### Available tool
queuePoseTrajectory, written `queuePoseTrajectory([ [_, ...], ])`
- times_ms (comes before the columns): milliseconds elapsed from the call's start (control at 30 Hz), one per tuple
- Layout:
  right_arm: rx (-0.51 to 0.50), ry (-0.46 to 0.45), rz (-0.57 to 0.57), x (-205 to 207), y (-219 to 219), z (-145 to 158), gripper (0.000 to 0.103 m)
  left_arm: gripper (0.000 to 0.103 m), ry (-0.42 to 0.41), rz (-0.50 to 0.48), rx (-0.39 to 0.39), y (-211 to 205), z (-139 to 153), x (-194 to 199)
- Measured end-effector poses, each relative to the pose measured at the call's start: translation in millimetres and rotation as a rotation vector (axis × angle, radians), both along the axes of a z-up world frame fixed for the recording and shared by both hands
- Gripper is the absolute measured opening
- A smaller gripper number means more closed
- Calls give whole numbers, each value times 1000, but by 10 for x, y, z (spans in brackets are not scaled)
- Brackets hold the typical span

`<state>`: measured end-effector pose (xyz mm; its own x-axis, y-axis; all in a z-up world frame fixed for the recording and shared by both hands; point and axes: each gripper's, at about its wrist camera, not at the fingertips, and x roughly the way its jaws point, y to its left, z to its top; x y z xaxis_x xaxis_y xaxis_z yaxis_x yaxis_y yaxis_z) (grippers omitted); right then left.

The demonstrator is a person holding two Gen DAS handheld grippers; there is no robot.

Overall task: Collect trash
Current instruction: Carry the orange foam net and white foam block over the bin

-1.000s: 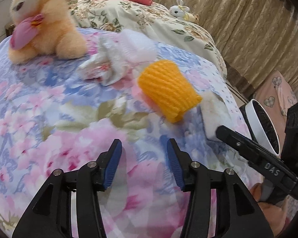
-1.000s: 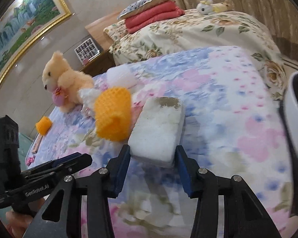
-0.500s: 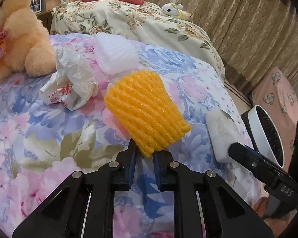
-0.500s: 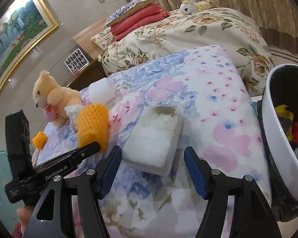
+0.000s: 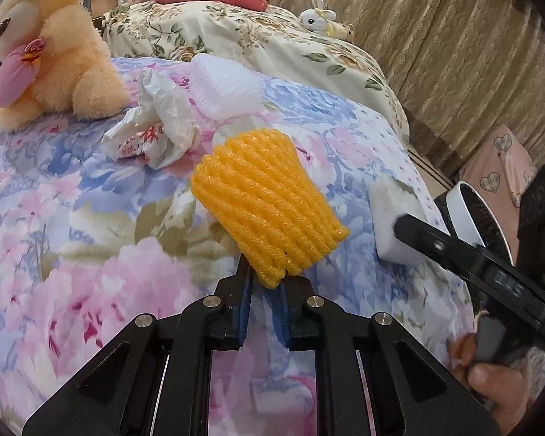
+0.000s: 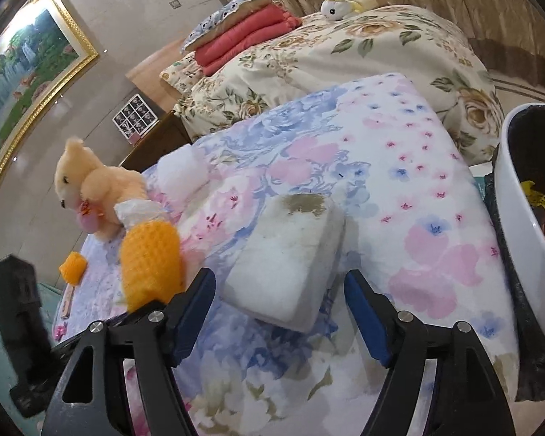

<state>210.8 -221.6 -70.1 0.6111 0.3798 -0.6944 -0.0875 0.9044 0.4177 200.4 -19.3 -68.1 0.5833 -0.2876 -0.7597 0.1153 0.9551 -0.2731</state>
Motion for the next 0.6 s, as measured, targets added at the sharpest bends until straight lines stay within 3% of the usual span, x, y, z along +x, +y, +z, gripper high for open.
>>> queuePoseTrajectory([
  [33,-22,-9,1,-2,20,6,59,12,-1,-5,2,-13,6,-23],
  [67,-29,-8,7,-5,31,10,53,12,-3,-10,5,-28,16,-49],
  [300,10,-55,19,-274,-129,174,52,12,-22,-81,1,-271,128,-174],
  [600,16,-101,-55,-605,-633,404,52,12,-48,-191,-5,-700,274,-305],
])
